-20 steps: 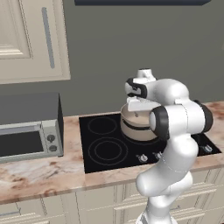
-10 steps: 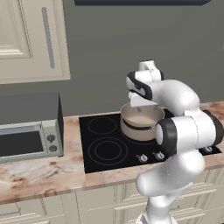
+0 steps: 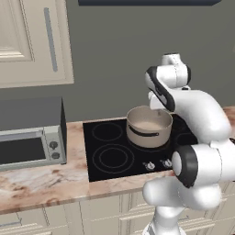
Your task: Retrieve the frozen meat and place it in the pot on a burner. Then turn the burner on.
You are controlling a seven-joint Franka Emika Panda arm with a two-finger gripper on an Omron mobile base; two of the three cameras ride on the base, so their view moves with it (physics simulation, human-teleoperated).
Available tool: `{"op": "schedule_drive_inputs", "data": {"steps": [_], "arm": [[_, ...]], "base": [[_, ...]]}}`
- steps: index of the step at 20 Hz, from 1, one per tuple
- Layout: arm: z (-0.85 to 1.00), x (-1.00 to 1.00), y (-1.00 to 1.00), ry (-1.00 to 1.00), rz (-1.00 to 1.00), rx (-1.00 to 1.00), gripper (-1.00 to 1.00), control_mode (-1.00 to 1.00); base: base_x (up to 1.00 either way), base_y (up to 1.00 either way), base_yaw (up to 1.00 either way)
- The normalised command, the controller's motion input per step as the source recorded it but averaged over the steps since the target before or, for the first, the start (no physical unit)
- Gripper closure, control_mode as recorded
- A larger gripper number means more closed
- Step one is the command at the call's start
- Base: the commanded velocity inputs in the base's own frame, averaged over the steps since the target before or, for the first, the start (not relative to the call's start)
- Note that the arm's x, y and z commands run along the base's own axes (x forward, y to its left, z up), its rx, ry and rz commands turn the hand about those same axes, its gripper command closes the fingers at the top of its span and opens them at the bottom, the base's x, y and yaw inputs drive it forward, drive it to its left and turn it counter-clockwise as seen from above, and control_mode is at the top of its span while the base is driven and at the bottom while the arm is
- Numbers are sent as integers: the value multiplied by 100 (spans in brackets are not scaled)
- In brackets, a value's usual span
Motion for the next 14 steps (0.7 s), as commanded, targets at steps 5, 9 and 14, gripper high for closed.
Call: {"op": "schedule_drive_inputs", "data": {"steps": [5,9,14], "arm": [[-29,-79,-88,0,0,3,-100,-100],[-23,-84,-81,-1,6,1,-100,-100],[-20,-6,-5,0,12,5,-100,-100]], "base": [[0,0,0],[0,0,0],[0,0,0]]}}
